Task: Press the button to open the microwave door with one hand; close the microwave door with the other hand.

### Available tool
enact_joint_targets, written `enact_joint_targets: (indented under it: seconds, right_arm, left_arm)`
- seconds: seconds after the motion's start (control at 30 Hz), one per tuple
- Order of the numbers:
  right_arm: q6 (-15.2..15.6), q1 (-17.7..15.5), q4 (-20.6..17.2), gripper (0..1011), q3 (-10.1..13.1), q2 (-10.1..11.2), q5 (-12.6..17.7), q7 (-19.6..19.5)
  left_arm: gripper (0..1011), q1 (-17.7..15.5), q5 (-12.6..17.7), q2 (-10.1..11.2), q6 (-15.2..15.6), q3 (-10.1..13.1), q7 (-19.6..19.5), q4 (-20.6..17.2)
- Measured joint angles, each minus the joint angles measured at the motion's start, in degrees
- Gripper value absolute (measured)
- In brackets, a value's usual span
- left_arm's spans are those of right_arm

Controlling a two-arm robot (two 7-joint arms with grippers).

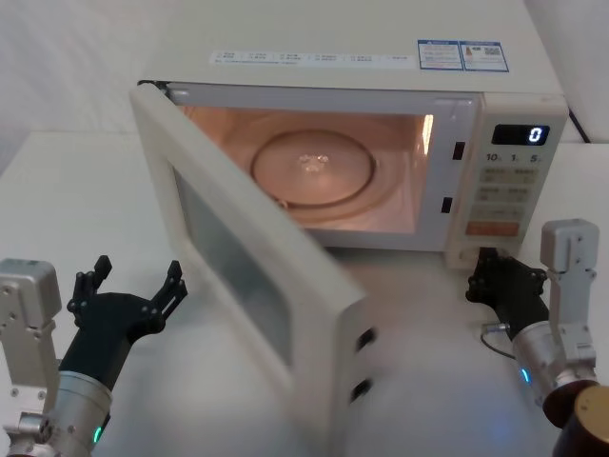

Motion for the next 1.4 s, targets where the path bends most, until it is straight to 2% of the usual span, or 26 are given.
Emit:
enact_joint_targets:
  seconds: [0.57, 0.77, 1.1, 1.4]
  right_arm:
    - [1.51, -6.27, -7.95, 0, -0.11, 1.45, 0.33, 0.77]
    - [1.42, -8.82, -10.85, 0, 0.17, 2.32, 1.88, 2.27]
    - [-0.92, -11.92, -13.98, 0, 0.77, 4.14, 4.88, 4.66]
    - [-4.40, -13.56, -16.25, 0, 0.36, 7.09, 7.31, 8.07]
  left_arm:
    - [1001, 0.00, 0.00, 0.00, 0.00, 0.00, 0.02, 0.00]
    - [1001, 0.00, 0.00, 0.00, 0.00, 0.00, 0.00, 0.00]
    - [1001, 0.00, 0.00, 0.00, 0.00, 0.00, 0.00, 0.00]
    - [1001, 0.00, 0.00, 0.00, 0.00, 0.00, 0.00, 0.00]
